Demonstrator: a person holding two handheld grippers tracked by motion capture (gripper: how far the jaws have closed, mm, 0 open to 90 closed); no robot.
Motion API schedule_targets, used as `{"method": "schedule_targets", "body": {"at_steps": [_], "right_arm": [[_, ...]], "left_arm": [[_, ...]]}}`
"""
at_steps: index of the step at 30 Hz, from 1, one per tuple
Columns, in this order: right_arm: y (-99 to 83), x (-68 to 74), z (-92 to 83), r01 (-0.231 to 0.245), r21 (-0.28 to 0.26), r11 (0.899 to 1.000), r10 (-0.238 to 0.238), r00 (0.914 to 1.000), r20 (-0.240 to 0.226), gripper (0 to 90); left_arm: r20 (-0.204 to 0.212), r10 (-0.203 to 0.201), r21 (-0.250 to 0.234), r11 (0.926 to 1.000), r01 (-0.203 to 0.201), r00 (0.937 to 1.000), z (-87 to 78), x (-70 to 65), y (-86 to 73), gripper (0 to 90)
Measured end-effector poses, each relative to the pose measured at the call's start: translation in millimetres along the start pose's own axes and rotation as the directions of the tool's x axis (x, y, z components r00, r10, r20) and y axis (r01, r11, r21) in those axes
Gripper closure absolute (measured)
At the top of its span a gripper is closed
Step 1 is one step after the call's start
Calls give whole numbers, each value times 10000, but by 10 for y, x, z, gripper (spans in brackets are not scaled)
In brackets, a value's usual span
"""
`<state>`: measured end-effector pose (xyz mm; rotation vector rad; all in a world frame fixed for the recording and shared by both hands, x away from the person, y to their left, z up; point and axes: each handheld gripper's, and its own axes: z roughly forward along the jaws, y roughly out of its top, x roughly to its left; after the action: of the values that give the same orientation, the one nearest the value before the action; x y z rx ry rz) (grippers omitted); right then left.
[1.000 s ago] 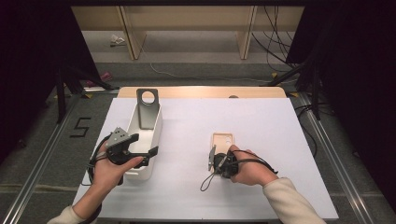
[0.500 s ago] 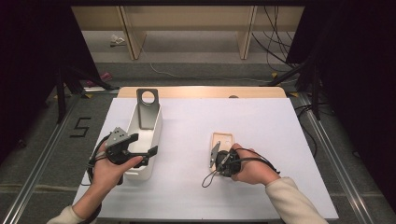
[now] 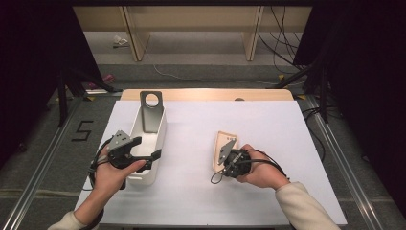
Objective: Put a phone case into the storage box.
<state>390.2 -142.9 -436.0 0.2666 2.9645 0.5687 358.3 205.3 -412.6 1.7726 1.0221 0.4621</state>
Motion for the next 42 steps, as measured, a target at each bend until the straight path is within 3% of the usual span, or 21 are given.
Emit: {"method": "schedule_targets", "body": {"at_steps": [7, 17, 32, 38, 42], "right_arm": [[15, 2, -48, -107, -1027, 9947, 136, 9995, 272, 873], [40, 16, -93, -173, -2175, 9759, 272, 9987, 427, 874], [115, 106, -115, -67, -2805, 9598, 236, 9981, 569, 874], [154, 137, -105, 10, -2914, 9566, 179, 9979, 622, 874], [185, 161, -101, 93, -2956, 9553, 97, 9980, 628, 874]], "left_arm": [[-11, -8, -27, 10000, 8, 10000, -4, 0, 4, 90], [1, -42, -52, 10000, 42, 10000, -3, 1, 10, 92], [430, 4, -175, 9998, 3, 9991, 81, -75, 168, 143], [743, 239, -71, 9997, -235, 9969, 244, -163, 328, 155], [933, 312, 355, 9988, -346, 9951, 427, -262, 453, 176]]}}
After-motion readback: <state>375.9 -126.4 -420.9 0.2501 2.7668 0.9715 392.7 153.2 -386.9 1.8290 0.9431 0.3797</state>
